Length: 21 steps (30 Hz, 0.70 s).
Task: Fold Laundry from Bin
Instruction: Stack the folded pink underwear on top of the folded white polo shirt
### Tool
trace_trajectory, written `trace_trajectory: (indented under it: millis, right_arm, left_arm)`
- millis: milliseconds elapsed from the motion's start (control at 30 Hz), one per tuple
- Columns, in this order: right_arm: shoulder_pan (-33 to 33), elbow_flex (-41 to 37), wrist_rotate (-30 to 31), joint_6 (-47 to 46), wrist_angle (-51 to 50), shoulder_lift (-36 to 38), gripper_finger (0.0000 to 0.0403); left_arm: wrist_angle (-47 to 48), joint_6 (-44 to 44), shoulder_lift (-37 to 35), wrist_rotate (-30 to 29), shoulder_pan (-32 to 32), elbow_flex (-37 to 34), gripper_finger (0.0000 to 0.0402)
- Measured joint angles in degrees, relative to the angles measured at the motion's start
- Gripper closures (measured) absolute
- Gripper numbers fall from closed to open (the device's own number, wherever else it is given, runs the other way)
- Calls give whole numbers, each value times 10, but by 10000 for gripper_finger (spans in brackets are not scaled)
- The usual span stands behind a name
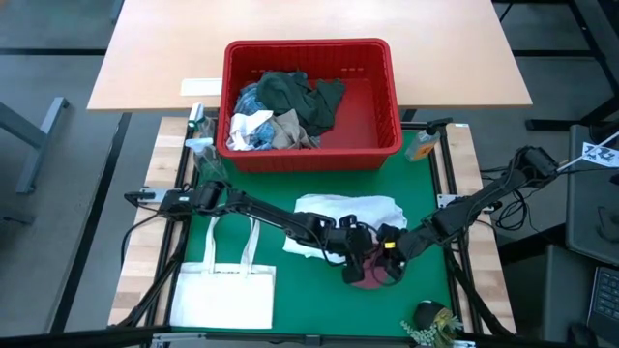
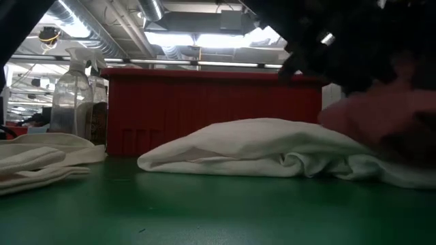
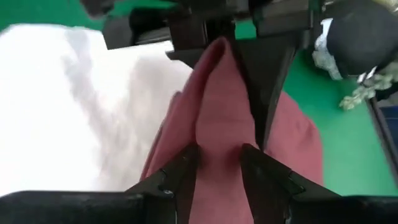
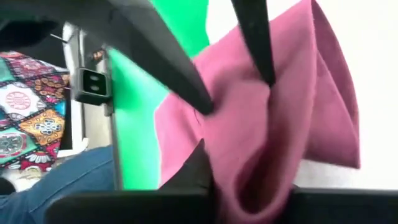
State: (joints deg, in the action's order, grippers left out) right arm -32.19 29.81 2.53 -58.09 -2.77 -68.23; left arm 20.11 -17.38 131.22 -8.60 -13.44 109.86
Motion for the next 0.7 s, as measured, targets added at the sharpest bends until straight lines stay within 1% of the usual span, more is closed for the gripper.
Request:
trace_trajectory:
  millis: [67, 167, 267, 367, 433, 600, 700]
  right_arm:
    - [0, 9, 4, 4, 3, 9, 385]
    - [-1, 25, 17, 30, 0, 25, 393]
    - [-1, 40, 37, 49, -4, 37, 395]
    - [0, 48, 62, 56, -3, 50, 390]
    - [0, 48, 85, 59, -5, 58, 389]
    - [3, 48, 146, 59, -52, 83, 394]
    - [18, 49, 149, 48, -79, 90, 391]
  left_arm:
    - [10, 0, -13, -2, -1, 0, 281]
    - [23, 1, -31, -10, -3, 0, 281]
    - [34, 2, -50, -14, -3, 0, 281]
    - [49, 5, -69, -31, -2, 0, 281]
    - [55, 24, -79, -47, -2, 0, 281]
    - [69, 45, -101, -91, 0, 0, 281]
    - [77, 45, -102, -101, 5, 0, 281]
